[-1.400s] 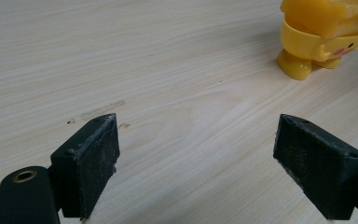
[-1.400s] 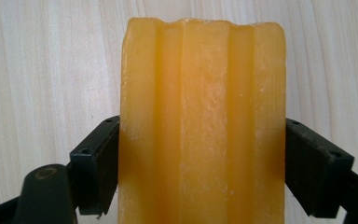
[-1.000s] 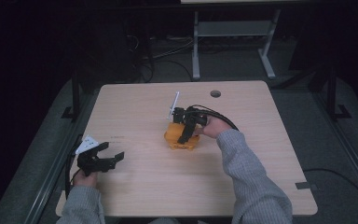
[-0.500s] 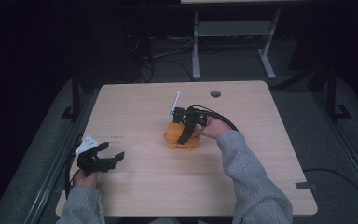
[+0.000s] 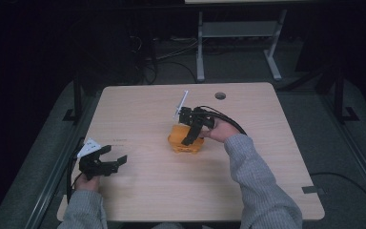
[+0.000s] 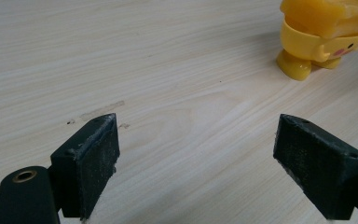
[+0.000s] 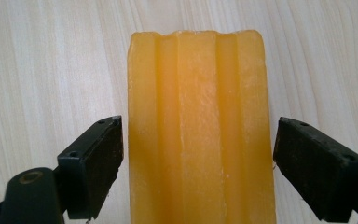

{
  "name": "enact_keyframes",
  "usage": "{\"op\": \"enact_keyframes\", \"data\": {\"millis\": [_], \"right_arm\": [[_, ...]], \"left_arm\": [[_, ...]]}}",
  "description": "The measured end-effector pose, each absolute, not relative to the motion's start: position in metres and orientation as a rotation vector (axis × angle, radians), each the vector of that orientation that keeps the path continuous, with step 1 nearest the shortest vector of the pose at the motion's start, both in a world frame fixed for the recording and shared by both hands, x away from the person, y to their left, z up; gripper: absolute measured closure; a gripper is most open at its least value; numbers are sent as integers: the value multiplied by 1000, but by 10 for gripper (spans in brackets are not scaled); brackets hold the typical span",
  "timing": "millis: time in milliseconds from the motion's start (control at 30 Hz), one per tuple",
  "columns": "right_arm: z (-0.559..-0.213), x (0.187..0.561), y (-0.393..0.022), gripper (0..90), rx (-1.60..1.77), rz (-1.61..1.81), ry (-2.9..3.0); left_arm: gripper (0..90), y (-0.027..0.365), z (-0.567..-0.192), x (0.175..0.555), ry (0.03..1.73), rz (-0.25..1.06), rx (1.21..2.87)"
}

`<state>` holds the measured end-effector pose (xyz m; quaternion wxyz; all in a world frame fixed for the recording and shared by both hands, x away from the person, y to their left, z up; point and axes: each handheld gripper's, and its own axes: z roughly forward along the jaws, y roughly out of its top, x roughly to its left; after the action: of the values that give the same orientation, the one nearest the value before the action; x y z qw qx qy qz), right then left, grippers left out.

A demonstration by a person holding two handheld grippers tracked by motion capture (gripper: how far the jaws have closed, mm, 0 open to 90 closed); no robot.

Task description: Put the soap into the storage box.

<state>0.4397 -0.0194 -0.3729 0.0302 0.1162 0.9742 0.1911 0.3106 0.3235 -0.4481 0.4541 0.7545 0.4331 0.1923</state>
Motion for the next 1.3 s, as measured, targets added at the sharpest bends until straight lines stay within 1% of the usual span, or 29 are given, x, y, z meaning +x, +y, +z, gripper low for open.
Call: {"op": "enact_keyframes", "data": {"millis": [200, 633, 1300], "right_arm": [[-369, 438, -26, 157, 379, 630, 2985], [-360, 427, -57, 157, 455, 706, 2935], [-365, 409, -95, 155, 562, 752, 2906]], "left_arm": [[138, 324, -448, 311, 1069, 476, 1863], [138, 323, -449, 311, 1068, 475, 1869], [138, 322, -450, 310, 1066, 479, 1871]]}}
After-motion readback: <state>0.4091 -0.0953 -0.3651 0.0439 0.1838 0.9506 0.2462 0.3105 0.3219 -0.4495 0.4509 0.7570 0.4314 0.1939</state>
